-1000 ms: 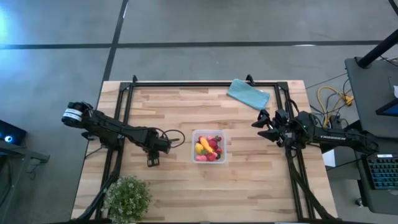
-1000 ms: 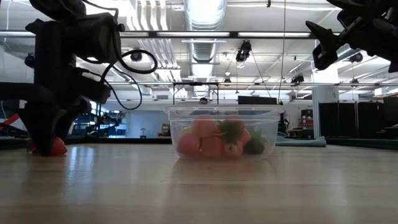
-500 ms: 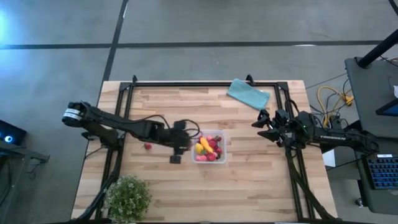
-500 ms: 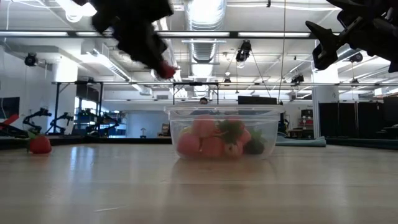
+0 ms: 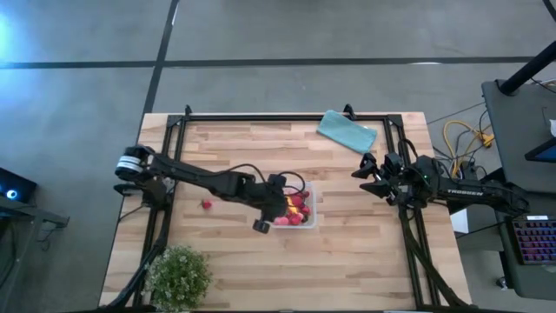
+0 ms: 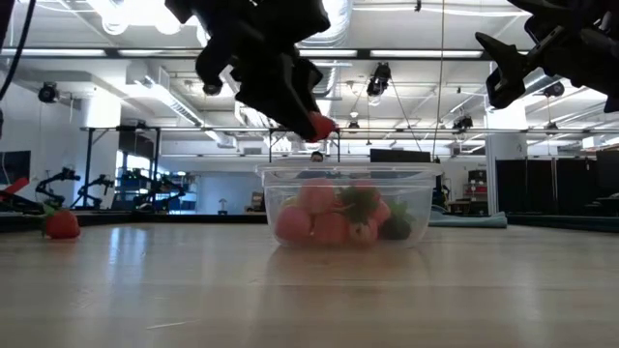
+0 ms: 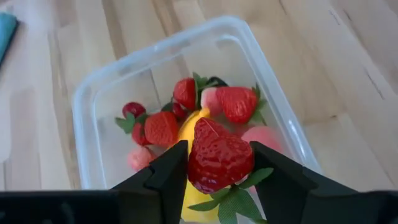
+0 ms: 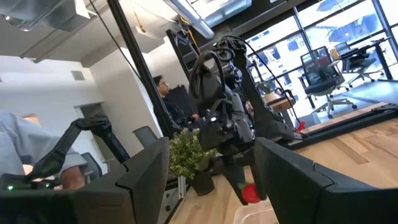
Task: Pick and placing Produce into tupperware
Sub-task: Put the red strawberry into the transparent bin
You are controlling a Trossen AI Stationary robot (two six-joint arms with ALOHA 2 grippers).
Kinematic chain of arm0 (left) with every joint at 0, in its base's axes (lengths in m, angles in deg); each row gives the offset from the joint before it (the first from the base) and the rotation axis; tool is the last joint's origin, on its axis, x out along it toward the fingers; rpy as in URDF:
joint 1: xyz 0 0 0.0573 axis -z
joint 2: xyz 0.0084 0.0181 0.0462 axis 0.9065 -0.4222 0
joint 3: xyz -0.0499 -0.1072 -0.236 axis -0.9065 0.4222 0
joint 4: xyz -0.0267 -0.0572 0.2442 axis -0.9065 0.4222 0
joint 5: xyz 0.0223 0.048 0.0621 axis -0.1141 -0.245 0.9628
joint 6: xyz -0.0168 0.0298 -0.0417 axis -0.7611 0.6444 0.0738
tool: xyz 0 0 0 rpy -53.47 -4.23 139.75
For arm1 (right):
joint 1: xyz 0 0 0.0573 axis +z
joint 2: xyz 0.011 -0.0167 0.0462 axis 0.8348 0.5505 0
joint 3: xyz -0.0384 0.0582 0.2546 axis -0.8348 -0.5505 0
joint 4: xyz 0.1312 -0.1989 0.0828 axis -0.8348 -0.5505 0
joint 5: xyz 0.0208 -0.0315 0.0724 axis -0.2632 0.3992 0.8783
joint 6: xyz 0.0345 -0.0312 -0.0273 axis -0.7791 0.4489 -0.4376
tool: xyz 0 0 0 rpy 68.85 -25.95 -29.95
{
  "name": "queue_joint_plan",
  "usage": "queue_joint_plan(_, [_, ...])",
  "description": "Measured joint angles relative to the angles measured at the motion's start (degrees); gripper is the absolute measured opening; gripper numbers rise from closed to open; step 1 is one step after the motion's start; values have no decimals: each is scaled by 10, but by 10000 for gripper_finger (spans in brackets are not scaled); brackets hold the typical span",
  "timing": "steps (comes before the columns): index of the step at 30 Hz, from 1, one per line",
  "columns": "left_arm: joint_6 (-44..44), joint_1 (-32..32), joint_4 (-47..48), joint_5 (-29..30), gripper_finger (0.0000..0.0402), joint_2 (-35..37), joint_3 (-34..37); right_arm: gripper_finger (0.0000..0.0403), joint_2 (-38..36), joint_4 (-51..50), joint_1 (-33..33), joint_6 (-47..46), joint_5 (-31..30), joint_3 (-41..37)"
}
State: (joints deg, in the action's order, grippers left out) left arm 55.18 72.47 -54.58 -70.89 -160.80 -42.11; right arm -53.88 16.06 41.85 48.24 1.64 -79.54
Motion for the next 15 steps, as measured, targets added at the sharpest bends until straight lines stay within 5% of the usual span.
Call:
queue_joint_plan(9, [-59, -13, 84, 47, 236, 17, -15, 228, 0, 0, 0, 0, 0, 0])
queue_joint_plan(15, [-150, -31, 293, 125, 280, 50, -17, 228, 0, 0, 0, 0, 0, 0])
